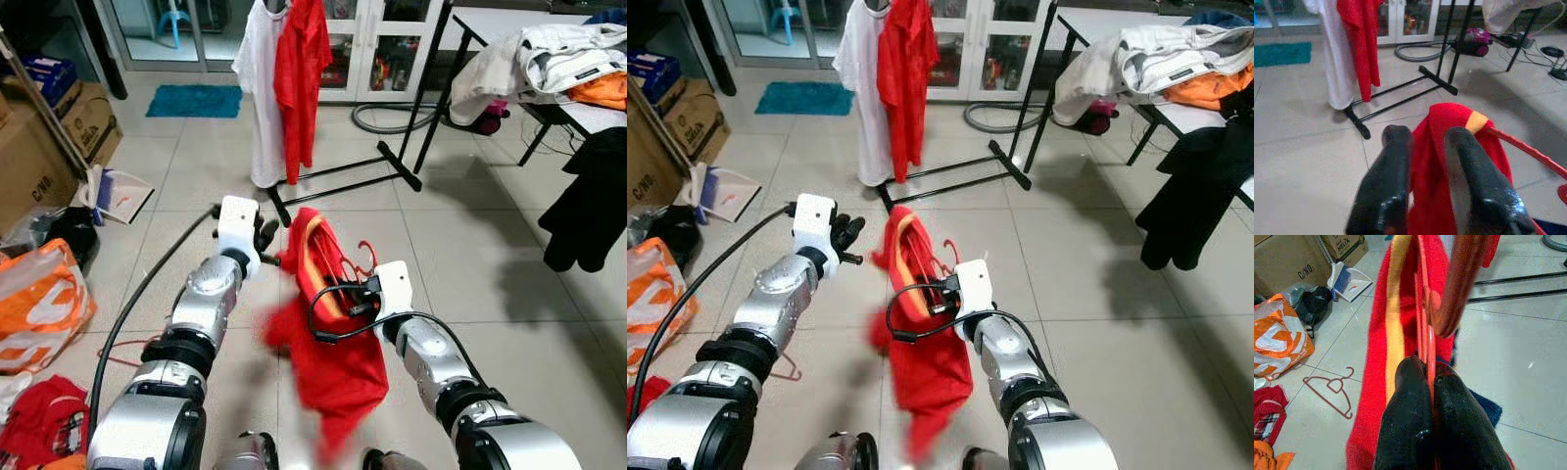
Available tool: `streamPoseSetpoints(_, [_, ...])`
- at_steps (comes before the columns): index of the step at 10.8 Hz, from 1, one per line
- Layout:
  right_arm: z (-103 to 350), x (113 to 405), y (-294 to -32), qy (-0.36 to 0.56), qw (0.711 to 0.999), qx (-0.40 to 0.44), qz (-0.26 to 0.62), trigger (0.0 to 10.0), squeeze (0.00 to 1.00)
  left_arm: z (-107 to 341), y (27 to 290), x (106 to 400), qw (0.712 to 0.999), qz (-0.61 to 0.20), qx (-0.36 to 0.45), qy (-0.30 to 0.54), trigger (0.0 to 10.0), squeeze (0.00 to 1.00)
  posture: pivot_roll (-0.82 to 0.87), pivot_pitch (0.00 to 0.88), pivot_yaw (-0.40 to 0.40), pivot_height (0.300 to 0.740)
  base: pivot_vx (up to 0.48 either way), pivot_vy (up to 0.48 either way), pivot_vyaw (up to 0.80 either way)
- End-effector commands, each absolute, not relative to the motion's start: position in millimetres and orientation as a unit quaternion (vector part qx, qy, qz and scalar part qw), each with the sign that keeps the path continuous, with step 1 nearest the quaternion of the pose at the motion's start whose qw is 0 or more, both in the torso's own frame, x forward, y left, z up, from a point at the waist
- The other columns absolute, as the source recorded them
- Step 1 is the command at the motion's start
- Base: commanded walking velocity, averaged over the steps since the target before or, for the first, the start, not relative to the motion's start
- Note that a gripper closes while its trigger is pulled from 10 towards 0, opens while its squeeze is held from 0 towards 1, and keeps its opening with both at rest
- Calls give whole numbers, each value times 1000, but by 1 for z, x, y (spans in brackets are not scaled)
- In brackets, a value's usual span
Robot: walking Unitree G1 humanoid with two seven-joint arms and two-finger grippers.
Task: Hang hanger
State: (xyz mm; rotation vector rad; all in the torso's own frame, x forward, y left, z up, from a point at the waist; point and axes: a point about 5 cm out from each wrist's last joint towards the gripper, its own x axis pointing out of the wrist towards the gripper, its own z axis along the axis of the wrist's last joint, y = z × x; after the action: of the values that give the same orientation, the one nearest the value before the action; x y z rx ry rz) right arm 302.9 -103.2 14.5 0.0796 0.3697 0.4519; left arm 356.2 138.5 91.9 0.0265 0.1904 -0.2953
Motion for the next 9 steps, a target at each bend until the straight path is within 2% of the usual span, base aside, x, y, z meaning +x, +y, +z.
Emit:
streamPoseSetpoints(1, [25, 311, -104, 153, 962, 46, 221, 0, 0, 97, 136, 356, 982, -165, 31, 86, 10000, 1000, 31, 38, -15, 740, 0, 0, 0])
streamPoseSetpoints(3, [24, 310, -105, 155, 962, 46, 222, 0, 0, 105, 147, 357, 983, -162, 31, 77, 10000, 1000, 28, 43, -18, 740, 0, 0, 0])
streamPoseSetpoints(4, [24, 310, -107, 156, 962, 44, 219, 0, 0, 103, 162, 355, 985, -146, 29, 82, 10000, 1000, 27, 48, -21, 740, 0, 0, 0])
streamPoseSetpoints(6, [26, 312, -115, 153, 965, 39, 207, 0, 0, 92, 199, 345, 994, -47, -23, 97, 10000, 1000, 22, 58, -28, 740, 0, 0, 0])
streamPoseSetpoints(7, [27, 314, -117, 153, 967, 38, 201, 0, 0, 89, 203, 342, 994, -29, -40, 97, 10000, 1000, 22, 60, -30, 740, 0, 0, 0])
streamPoseSetpoints(9, [32, 319, -121, 151, 969, 33, 193, 0, 0, 70, 194, 333, 991, -20, -47, 122, 10000, 1000, 23, 66, -38, 740, 0, 0, 0])
